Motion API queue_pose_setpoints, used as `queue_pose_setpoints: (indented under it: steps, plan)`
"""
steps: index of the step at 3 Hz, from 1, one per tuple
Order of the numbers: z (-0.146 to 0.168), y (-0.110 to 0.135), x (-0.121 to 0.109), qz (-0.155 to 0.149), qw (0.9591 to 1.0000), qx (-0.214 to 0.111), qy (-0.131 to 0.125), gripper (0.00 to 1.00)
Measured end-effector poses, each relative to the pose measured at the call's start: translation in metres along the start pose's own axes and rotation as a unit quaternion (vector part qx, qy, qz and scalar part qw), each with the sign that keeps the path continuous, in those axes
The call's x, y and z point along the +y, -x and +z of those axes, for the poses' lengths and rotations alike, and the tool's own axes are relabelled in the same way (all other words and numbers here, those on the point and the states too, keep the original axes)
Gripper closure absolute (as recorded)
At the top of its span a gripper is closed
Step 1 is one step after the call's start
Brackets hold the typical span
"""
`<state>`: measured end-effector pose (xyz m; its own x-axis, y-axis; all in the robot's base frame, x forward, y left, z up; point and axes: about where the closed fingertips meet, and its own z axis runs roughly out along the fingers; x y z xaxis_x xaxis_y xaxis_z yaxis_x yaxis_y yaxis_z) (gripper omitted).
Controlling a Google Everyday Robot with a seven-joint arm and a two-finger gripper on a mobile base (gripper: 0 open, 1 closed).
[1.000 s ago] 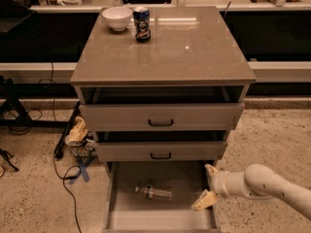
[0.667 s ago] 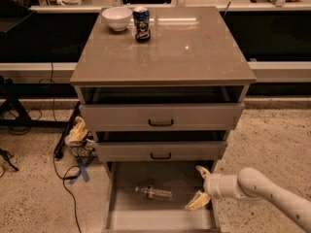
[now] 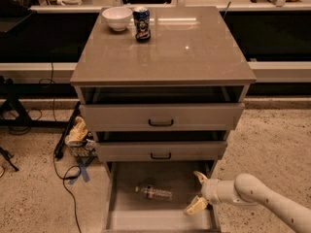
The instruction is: Pick water bottle from bottom drawer and place on counter
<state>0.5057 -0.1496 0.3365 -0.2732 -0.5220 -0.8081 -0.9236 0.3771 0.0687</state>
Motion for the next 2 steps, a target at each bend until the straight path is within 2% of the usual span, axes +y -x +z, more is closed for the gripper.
queue_pose_setpoints:
  steps: [1,2]
  plan:
    - [0.018,-0.013,-0.007,-0.006,0.9998,-0.015,0.012,0.00]
    - [0.056,-0.030,-0.018,-0.024,0.9988,-0.028,0.034,0.00]
